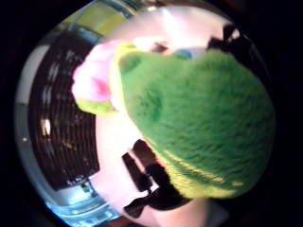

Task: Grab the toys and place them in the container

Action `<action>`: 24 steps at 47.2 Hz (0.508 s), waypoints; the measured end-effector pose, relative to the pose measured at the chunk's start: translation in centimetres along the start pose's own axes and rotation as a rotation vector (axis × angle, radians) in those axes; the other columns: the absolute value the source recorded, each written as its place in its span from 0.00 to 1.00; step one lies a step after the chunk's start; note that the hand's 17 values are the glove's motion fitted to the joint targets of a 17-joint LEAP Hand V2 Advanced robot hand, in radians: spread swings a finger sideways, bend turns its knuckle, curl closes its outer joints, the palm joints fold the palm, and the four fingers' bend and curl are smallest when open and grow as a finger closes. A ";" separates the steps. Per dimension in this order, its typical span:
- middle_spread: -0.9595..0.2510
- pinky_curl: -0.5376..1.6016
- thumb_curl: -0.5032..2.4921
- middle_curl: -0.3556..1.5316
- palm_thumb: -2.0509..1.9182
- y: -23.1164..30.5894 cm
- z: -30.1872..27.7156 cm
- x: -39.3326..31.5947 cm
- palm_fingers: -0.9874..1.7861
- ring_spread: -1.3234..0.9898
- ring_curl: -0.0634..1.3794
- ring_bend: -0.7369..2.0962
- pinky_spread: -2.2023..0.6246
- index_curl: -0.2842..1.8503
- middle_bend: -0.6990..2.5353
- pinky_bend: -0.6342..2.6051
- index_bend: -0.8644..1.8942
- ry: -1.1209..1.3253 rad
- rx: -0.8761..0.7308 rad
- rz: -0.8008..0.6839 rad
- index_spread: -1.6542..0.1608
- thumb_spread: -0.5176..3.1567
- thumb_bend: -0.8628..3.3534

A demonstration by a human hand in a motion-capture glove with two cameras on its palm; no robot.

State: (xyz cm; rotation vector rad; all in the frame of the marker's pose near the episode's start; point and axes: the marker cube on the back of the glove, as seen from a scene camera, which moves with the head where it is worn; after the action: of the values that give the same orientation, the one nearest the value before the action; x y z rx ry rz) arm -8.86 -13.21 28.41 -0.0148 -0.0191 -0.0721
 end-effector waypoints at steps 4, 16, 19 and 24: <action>0.58 0.39 0.22 0.42 0.50 0.1 -0.3 0.1 0.70 0.42 0.22 0.58 0.70 0.35 0.35 0.48 0.39 -0.013 0.079 -0.009 0.69 0.40 0.19; 0.52 0.43 0.23 0.50 0.51 -0.1 -1.1 1.1 0.84 0.41 0.33 0.68 0.65 0.41 0.46 0.48 0.44 -0.011 -0.028 -0.013 0.71 0.43 0.20; 0.52 0.43 0.23 0.52 0.51 0.0 -1.5 1.1 0.85 0.41 0.35 0.69 0.64 0.42 0.48 0.48 0.46 -0.013 -0.054 -0.012 0.72 0.44 0.20; 0.53 0.44 0.24 0.54 0.52 -0.2 -2.8 1.1 0.85 0.42 0.37 0.71 0.64 0.44 0.51 0.48 0.49 -0.014 -0.078 -0.004 0.73 0.44 0.20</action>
State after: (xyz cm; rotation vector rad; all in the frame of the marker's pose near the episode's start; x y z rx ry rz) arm -7.75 -13.57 25.64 -0.0934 -0.0303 -0.0770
